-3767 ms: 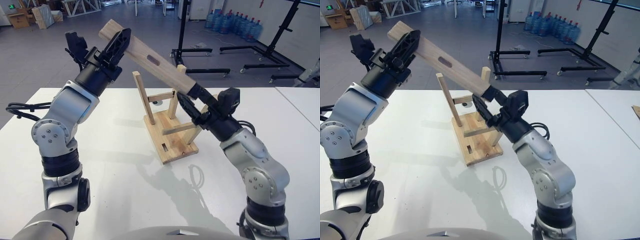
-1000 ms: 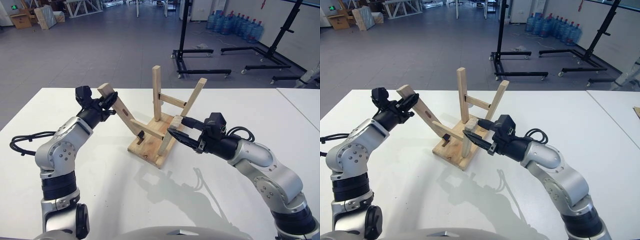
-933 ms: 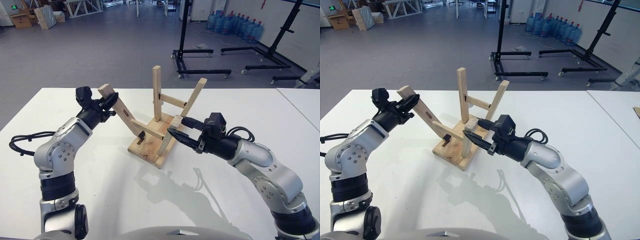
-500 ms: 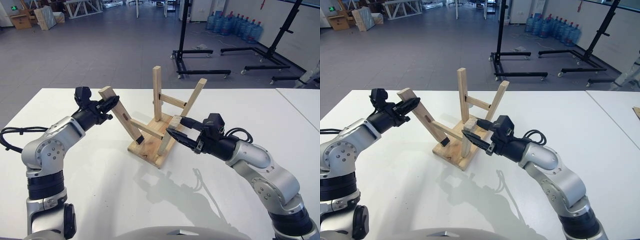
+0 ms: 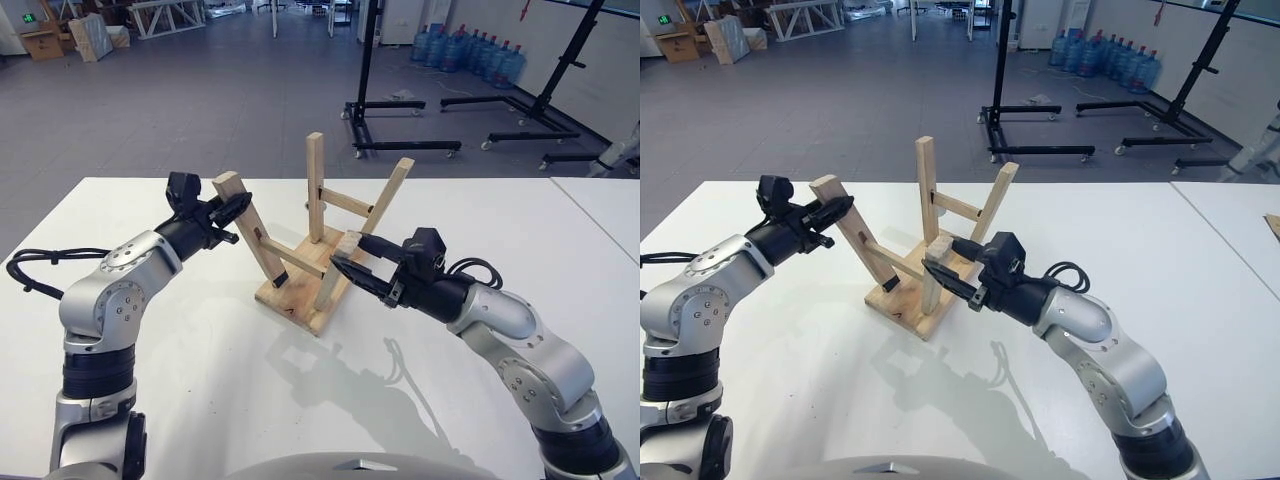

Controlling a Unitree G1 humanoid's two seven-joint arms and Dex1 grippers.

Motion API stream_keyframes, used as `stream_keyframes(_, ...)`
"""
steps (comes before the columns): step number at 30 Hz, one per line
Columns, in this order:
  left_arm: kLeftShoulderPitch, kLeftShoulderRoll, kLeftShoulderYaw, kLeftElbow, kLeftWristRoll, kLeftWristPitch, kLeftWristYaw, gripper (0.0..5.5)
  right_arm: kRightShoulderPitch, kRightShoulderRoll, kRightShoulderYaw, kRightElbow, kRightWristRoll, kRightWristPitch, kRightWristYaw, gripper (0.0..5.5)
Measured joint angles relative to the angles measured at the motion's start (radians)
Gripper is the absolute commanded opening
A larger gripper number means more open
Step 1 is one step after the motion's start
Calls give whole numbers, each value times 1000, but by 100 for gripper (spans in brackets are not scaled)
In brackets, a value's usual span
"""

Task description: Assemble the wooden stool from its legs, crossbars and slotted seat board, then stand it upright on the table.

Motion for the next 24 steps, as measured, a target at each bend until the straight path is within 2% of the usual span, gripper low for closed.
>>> stream_keyframes(11, 26, 3, -35, -34, 33, -36, -23, 107, 2, 17, 7, -3, -7, 1, -12, 203)
stream_keyframes(17, 73, 8, -122, -106, 143, -95, 14, 107, -54, 19, 24, -18, -6, 101, -50, 203)
stream_keyframes(24, 160, -17, -165, -75, 191, -288, 47, 107, -50, 30, 33, -23, -33, 108, -62, 203)
